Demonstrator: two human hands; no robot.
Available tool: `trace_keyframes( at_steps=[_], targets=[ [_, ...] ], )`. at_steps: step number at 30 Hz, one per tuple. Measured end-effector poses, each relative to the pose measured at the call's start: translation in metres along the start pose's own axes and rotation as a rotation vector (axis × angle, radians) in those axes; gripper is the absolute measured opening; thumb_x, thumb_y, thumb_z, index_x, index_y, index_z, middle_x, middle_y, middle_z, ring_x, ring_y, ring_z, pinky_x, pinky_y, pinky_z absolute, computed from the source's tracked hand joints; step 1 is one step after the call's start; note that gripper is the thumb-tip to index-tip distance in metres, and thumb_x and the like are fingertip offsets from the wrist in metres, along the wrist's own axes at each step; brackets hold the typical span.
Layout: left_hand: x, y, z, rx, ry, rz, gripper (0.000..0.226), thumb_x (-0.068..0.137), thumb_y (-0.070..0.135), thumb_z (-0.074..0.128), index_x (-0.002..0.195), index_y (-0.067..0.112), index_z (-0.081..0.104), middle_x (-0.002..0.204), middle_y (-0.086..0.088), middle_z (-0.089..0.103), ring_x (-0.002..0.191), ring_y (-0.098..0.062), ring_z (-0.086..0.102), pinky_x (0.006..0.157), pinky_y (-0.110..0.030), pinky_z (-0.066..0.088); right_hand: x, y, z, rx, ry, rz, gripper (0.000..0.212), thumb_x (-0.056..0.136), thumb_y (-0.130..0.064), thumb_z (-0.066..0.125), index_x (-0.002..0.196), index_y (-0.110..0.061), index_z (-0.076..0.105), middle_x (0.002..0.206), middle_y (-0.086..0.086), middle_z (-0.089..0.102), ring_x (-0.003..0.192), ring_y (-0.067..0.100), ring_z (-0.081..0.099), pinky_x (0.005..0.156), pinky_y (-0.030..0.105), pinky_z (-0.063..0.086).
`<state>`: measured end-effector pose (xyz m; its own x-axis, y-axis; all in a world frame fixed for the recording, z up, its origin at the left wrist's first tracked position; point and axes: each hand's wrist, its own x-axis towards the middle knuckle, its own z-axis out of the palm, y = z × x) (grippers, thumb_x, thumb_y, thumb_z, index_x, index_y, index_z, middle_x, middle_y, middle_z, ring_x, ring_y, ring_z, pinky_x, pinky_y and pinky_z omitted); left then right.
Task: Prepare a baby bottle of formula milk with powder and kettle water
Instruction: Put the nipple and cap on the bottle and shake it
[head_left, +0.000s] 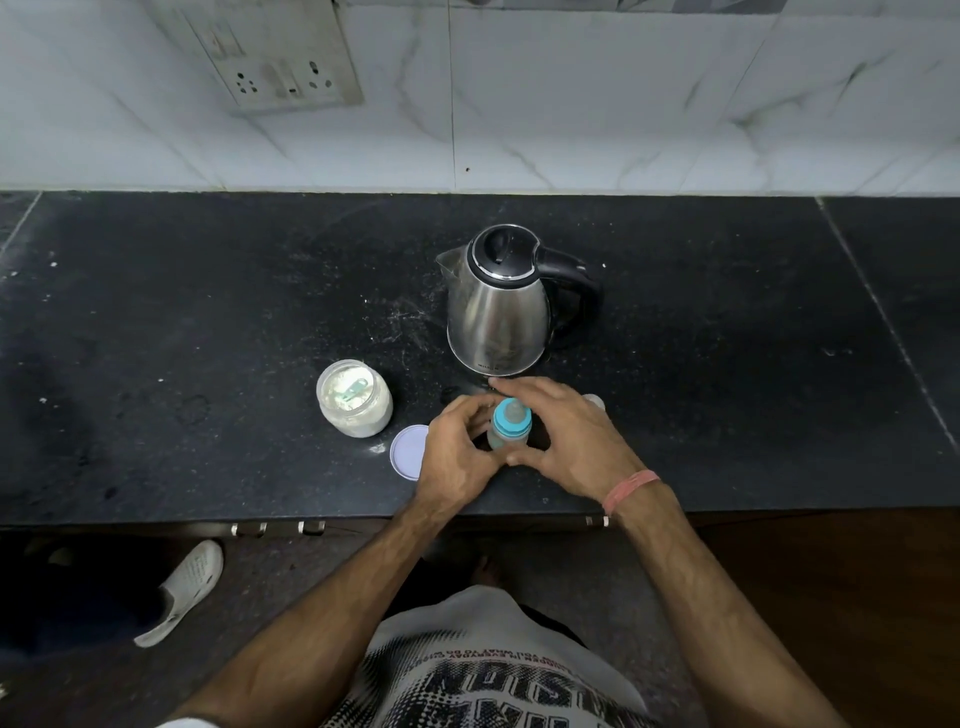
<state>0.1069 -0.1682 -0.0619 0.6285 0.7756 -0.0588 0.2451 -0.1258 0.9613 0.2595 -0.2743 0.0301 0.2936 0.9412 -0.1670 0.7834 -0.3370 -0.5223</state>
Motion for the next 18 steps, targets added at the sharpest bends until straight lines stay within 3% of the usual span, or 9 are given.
trace_keyframes(
  at_steps=[2,4,7,9,12,14,16,18],
  targets=[
    [0.0,0.0,0.001,0.002,0.007,-0.001,0.068,0.074,0.018,0.11,0.133,0.021,0.078,0.127,0.009,0.077,0.119,-0.008,0.08,0.107,-0.036,0.067,0.001,-0.001,0.001,0.02,0.001,-0.029,0.08,0.092,-0.019,0.093,0.16,-0.039,0.058,0.155,-0.016,0.063,0.141,0.012,0.056,0.121,0.04,0.05],
    [-0.002,0.002,0.002,-0.01,0.023,0.014,0.061,0.076,0.027,0.106,0.131,0.021,0.079,0.125,0.009,0.077,0.117,-0.008,0.08,0.105,-0.034,0.066,0.004,-0.001,0.004,0.072,0.043,0.023,0.062,0.092,-0.02,0.093,0.147,-0.035,0.068,0.142,-0.017,0.067,0.126,0.006,0.061,0.111,0.041,0.058],
    [-0.004,0.005,0.002,-0.003,0.035,0.006,0.056,0.078,0.033,0.098,0.129,0.021,0.079,0.124,0.009,0.077,0.114,-0.009,0.081,0.103,-0.034,0.067,0.008,-0.006,0.008,0.067,0.14,0.13,0.051,0.082,-0.05,0.098,0.122,-0.033,0.07,0.111,-0.022,0.06,0.091,-0.002,0.059,0.086,0.028,0.057],
    [-0.003,0.004,0.003,0.014,0.035,0.002,0.051,0.08,0.028,0.095,0.128,0.021,0.08,0.124,0.009,0.077,0.112,-0.007,0.081,0.102,-0.036,0.068,0.008,-0.011,0.011,-0.001,0.179,0.177,0.062,0.074,-0.074,0.093,0.11,-0.033,0.062,0.092,-0.021,0.056,0.08,0.0,0.055,0.07,0.016,0.039],
    [-0.002,0.004,0.002,0.042,0.038,-0.017,0.049,0.08,0.03,0.094,0.127,0.022,0.08,0.124,0.01,0.076,0.11,-0.006,0.081,0.101,-0.036,0.068,0.003,-0.018,0.012,-0.08,0.198,0.243,0.08,0.064,-0.101,0.074,0.1,-0.033,0.052,0.077,-0.021,0.055,0.069,-0.007,0.046,0.062,0.016,0.026],
    [-0.002,0.001,0.002,0.053,0.035,-0.01,0.05,0.082,0.021,0.098,0.128,0.02,0.079,0.126,0.009,0.076,0.112,-0.007,0.081,0.103,-0.039,0.068,-0.001,-0.018,0.009,-0.138,0.225,0.255,0.08,0.066,-0.104,0.068,0.093,-0.032,0.051,0.074,-0.02,0.053,0.068,-0.006,0.044,0.061,0.023,0.031],
    [-0.002,-0.001,0.002,0.059,0.029,-0.004,0.052,0.083,0.015,0.1,0.13,0.02,0.079,0.128,0.009,0.076,0.115,-0.008,0.08,0.104,-0.041,0.068,-0.004,-0.015,0.004,-0.156,0.225,0.243,0.069,0.075,-0.092,0.077,0.096,-0.031,0.055,0.084,-0.018,0.058,0.074,0.001,0.053,0.07,0.032,0.045],
    [-0.002,-0.001,0.002,0.055,0.024,-0.009,0.058,0.081,0.013,0.103,0.133,0.017,0.078,0.13,0.007,0.076,0.119,-0.009,0.079,0.108,-0.041,0.066,-0.005,-0.014,-0.002,-0.113,0.153,0.185,0.057,0.085,-0.062,0.091,0.124,-0.032,0.061,0.114,-0.013,0.063,0.095,0.006,0.062,0.089,0.038,0.06]
  ],
)
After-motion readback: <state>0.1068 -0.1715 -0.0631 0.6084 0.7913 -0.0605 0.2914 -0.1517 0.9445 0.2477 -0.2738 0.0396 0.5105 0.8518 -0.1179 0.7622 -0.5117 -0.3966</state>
